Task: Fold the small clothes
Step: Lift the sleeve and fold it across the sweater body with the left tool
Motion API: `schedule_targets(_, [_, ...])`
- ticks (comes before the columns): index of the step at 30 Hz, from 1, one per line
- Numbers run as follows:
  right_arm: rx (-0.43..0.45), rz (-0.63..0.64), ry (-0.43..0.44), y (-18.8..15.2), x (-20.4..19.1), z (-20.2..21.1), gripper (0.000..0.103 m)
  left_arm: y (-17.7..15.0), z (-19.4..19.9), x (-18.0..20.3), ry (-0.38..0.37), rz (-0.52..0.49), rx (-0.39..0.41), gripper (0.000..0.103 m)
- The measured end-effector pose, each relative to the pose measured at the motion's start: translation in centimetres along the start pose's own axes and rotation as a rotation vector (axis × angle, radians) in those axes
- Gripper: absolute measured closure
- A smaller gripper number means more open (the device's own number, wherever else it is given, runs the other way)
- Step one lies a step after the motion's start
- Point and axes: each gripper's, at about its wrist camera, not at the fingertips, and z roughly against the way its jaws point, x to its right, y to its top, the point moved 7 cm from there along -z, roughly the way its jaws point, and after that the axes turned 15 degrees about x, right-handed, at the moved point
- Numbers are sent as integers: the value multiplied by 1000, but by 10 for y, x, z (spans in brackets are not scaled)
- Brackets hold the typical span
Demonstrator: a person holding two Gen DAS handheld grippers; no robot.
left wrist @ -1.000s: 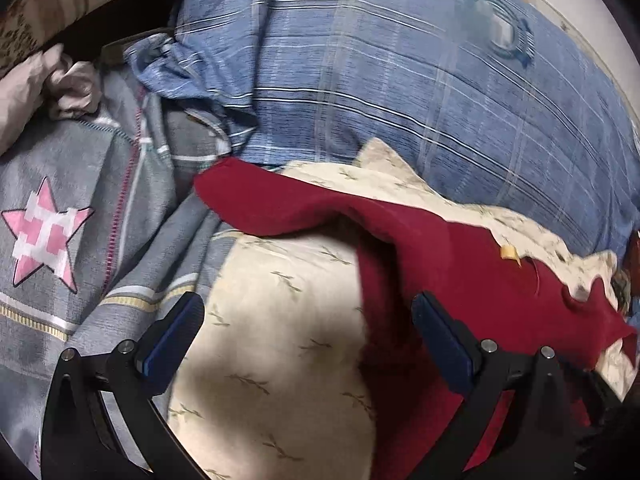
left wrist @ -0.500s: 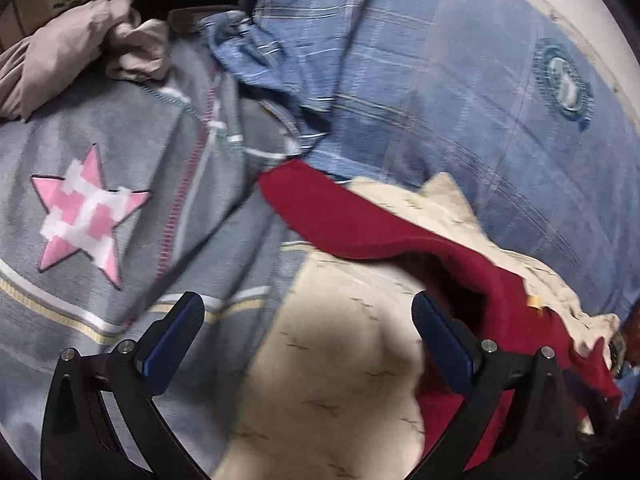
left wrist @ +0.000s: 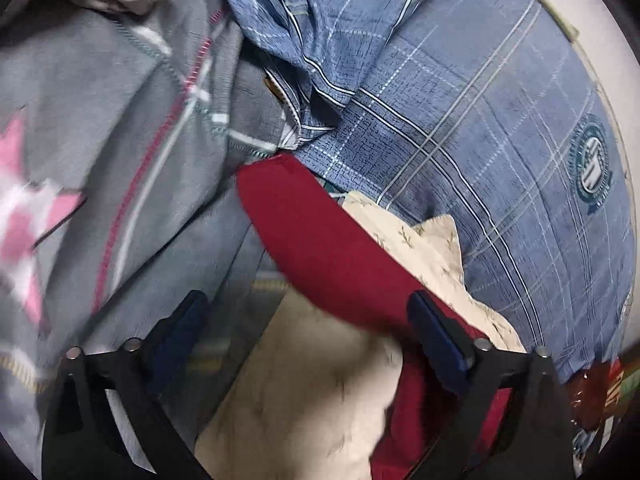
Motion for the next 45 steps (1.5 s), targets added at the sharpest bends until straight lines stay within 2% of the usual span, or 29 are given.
schedule_targets(2, [1, -2, -5, -2, 3, 1, 16, 1, -18, 3, -22, -2, -42, 11])
schedule_targets(4, [-6, -18, -3, -5, 7, 0, 16, -2, -40, 2, -20, -3, -97, 20])
schedule_targets(5, [-12, -32, 1, -5, 8, 0, 16, -5, -46, -1, -23, 9, -120, 26])
schedule_targets(7, [-22, -66, 13, -7, 11, -2, 15, -11, -56, -5, -45, 75, -154, 27])
schedule_targets(9, [-24, -89, 21, -5, 13, -3, 15, -8, -57, -4, -60, 107, -132, 27])
schedule_targets(11, [-19, -105, 26, -4, 12, -5, 15, -7, -62, 0, -83, 121, -146, 27])
schedule_targets(14, [-20, -114, 28, -3, 8, -6, 15, -3, -71, 3, -94, 117, -123, 27])
schedule_targets(16, [-13, -122, 26, -4, 9, -3, 15, -3, -74, 7, -107, 116, -114, 40])
schedule_targets(17, [-9, -129, 25, -3, 10, -2, 15, -4, -74, 10, -114, 100, -120, 64])
schedule_targets(18, [-2, -143, 21, -1, 12, 0, 15, -5, -74, 13, -109, 74, -121, 93])
schedule_targets(19, [2, -152, 19, -1, 13, 1, 15, -3, -73, 14, -95, 57, -109, 100])
schedule_targets(21, [6, -171, 19, 2, 15, 6, 15, 12, -60, 16, -92, 56, -40, 99])
schedule_targets(25, [18, -160, 8, 5, 19, 17, 15, 51, -16, 35, -174, 31, 83, 99])
schedule_targets(27, [23, -156, 2, 8, 20, 21, 15, 68, 7, 39, -181, 5, 143, 99])
schedule_targets(34, [33, -171, -10, 9, 28, 26, 15, 106, 51, 11, -182, 51, 264, 99])
schedule_targets(38, [19, -183, -24, 4, 34, 25, 15, 117, 67, 13, -220, 79, 289, 99])
schedule_targets(42, [35, -204, -44, 4, 51, 31, 15, 107, 95, 53, -307, -30, 291, 99])
schedule_targets(45, [50, -223, -76, 8, 71, 40, 15, 71, 112, 103, -403, -158, 236, 99])
